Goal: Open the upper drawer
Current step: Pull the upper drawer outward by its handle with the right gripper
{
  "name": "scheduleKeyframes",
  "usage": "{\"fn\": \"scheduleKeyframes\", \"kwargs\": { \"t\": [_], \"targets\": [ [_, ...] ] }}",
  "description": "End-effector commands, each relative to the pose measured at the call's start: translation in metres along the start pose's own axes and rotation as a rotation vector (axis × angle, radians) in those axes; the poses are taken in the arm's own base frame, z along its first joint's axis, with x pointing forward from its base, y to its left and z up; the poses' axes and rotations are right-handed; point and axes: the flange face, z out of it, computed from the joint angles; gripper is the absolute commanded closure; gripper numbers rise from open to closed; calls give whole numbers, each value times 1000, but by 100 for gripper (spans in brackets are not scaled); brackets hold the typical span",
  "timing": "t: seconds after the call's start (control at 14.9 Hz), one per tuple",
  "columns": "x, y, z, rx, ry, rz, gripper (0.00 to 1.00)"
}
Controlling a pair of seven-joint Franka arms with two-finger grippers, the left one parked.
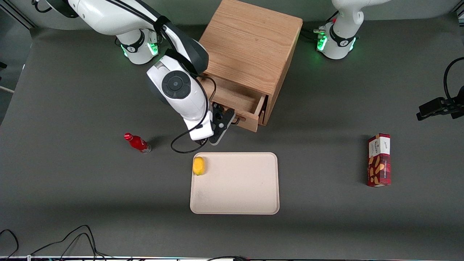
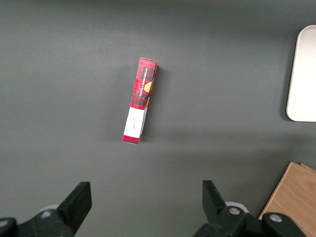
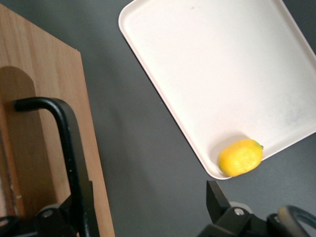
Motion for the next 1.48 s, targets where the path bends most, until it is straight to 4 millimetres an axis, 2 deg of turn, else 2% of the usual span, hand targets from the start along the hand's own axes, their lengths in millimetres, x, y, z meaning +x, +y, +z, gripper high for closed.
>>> {"fn": "scheduleKeyframes", "kwargs": {
  "t": [0.0, 0.4, 0.74, 0.87, 1.28, 1.41],
  "targets": [
    [6, 19, 24, -37, -11, 1, 0],
    [5, 38, 26, -43, -7, 7, 0],
    [5, 43, 23, -48, -1, 8, 0],
    [3, 57, 19, -60, 6, 29, 0],
    [5, 67, 10, -70, 25, 25, 0],
    [1, 80, 9, -82, 21, 44, 0]
  ]
}}
